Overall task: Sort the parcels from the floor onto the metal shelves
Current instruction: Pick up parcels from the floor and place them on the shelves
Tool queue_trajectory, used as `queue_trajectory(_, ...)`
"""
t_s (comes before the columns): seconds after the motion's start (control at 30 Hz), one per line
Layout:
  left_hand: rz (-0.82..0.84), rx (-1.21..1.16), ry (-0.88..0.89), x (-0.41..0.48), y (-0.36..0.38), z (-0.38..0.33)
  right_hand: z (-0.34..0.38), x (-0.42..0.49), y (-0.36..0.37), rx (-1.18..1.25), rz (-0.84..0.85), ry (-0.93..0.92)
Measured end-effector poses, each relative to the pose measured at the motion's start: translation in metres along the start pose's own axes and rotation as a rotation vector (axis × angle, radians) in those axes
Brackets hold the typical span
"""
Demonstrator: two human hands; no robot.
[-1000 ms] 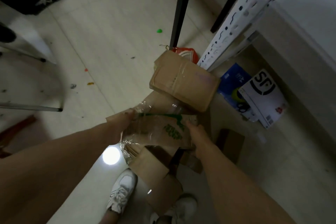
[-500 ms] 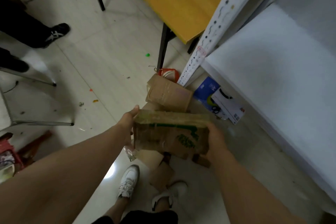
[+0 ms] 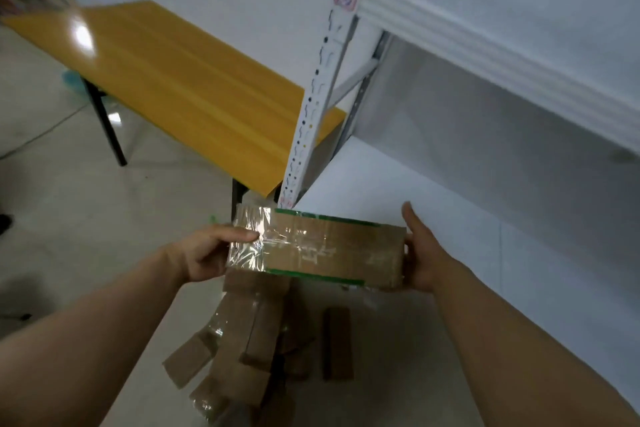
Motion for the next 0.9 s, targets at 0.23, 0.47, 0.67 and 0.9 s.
queue_trajectory(0.23,0.433,-0.061,0.189,-0.050,0.058,-0.048,0.064,-0.085,-0.016,-0.300,-0.013,-0.263)
queue_trajectory(0.47,0.365,-0.042,0.144,-0.061,0.102,-0.073,0.096,-0.151,-0.025,-0.101,-0.042,-0.706)
queue_trajectory(0.67,0.384,0.240,0.242,-0.075,0.131,-0.089,0.106,-0.190,-0.047,0.083,-0.052,-0.849)
queue_trajectory(0.9,0.357,0.796,0.405,-0.123,0.206,-0.138,0.119,-0.242,-0.049,-0.432,-0.239,-0.782)
Point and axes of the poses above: each hand's wrist, its own x-axis towards the middle knuckle, its own y-axis out of the palm, z = x × y, the point moved 2 cm from there along x, towards the middle knuckle, and after that the axes turned 15 degrees about -x, right-handed, at the moved point
